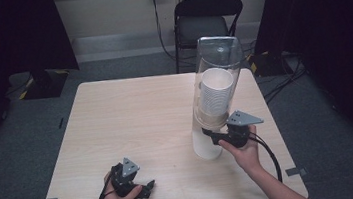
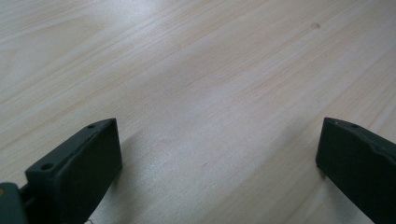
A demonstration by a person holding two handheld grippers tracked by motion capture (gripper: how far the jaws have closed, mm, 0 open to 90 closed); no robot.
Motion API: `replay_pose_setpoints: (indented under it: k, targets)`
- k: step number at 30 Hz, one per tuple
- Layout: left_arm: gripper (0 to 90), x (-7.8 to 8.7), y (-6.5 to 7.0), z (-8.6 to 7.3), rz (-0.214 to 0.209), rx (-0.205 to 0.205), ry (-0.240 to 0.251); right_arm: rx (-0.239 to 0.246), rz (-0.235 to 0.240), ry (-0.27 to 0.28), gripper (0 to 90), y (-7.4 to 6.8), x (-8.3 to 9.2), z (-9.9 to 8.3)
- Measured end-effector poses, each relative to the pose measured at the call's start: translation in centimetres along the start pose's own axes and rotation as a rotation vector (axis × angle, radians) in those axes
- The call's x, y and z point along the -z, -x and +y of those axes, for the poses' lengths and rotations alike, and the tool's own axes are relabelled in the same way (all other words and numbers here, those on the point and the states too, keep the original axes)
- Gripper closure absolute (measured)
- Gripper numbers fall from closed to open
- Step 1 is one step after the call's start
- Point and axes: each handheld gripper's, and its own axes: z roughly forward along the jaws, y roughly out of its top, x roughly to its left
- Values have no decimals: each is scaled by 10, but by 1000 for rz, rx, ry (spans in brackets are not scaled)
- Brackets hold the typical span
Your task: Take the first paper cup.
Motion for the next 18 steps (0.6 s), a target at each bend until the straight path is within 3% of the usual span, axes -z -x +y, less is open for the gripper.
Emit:
replay_pose_setpoints:
  k: [1, 2, 3, 4, 5, 6, 8, 10, 17, 18]
  targets:
    - [0, 0, 0, 0, 0, 0, 0, -4, 3, -17, 372, 0, -2, -3]
    - [0, 0, 0, 0, 0, 1, 0, 12, 6, -94, 374, 0, -5, -9]
    - [0, 0, 0, 0, 1, 1, 0, -16, 13, -108, 374, 2, -7, -23]
    - [0, 0, 0, 0, 0, 1, 0, -25, 20, -199, 374, 1, -11, -39]
    - [0, 0, 0, 0, 0, 1, 1, -30, 24, -241, 372, -1, -13, -57]
    - [0, 0, 0, 0, 0, 0, 0, -25, 44, -261, 371, -2, -13, -63]
    - [0, 0, -1, 1, 1, -8, -5, 6, 41, -224, 369, 0, -6, -43]
    - [0, 0, -1, 1, 0, -4, 2, 11, 58, -261, 367, 4, -4, -37]
    - [0, 0, -1, 1, -1, -5, 2, 76, 90, -349, 363, 5, 5, -54]
    - [0, 0, -1, 1, -1, -5, 2, 85, 115, -359, 362, 0, 10, -59]
